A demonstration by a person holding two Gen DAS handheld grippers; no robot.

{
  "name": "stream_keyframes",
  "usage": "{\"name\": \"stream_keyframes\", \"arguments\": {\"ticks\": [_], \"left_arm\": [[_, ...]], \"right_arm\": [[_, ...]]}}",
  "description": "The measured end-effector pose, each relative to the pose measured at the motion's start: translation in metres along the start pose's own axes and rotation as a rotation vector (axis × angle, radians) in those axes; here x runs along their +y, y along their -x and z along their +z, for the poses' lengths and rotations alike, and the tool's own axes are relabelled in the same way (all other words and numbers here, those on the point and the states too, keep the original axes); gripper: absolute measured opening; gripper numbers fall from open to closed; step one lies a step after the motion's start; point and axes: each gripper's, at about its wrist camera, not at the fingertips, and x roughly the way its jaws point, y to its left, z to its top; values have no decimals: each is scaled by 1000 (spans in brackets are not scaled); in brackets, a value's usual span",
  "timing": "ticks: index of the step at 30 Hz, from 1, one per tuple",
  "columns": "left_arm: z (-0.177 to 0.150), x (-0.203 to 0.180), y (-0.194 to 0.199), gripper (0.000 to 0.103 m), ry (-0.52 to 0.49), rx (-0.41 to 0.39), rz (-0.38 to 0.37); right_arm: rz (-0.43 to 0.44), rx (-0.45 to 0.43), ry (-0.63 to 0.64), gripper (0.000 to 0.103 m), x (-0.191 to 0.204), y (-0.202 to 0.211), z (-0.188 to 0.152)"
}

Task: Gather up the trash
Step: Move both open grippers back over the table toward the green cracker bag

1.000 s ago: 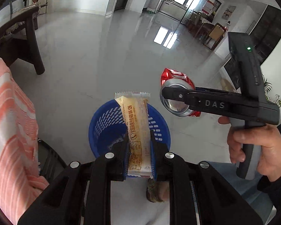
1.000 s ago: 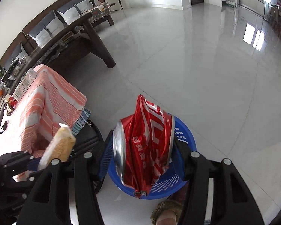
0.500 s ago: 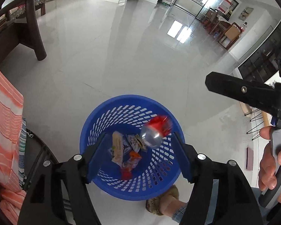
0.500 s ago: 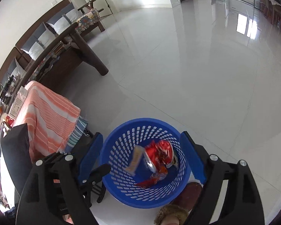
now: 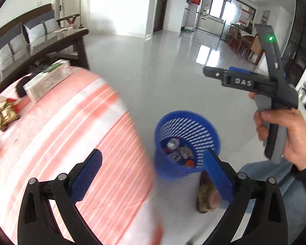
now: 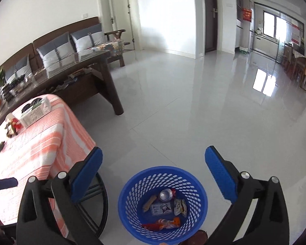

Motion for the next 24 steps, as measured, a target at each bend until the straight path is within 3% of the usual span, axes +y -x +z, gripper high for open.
{"name": "stream_keyframes", "arguments": {"ticks": [3, 5, 8, 13, 17, 19, 24], "left_arm": [[-35, 50, 28, 98, 71, 17, 98], [-53, 89, 47, 98, 146, 20, 137], [-77, 143, 74, 98, 215, 19, 214], [-111, 221, 97, 98, 280, 55, 295], [-126, 255, 107, 98, 309, 45, 249], [-127, 259, 105, 98, 278, 65, 267], [-127, 268, 102, 98, 197, 76, 216]], "right_arm": [[70, -14, 142, 98, 63, 12, -12], [147, -11, 167, 98, 104, 19, -22], [285, 38, 197, 98, 169, 23, -35], [380, 139, 341, 98, 270, 19, -38], [379, 196, 410, 98, 328, -3, -30], [374, 229, 419, 98, 347, -21, -28], [350, 275, 426, 98, 358, -41, -39]]}}
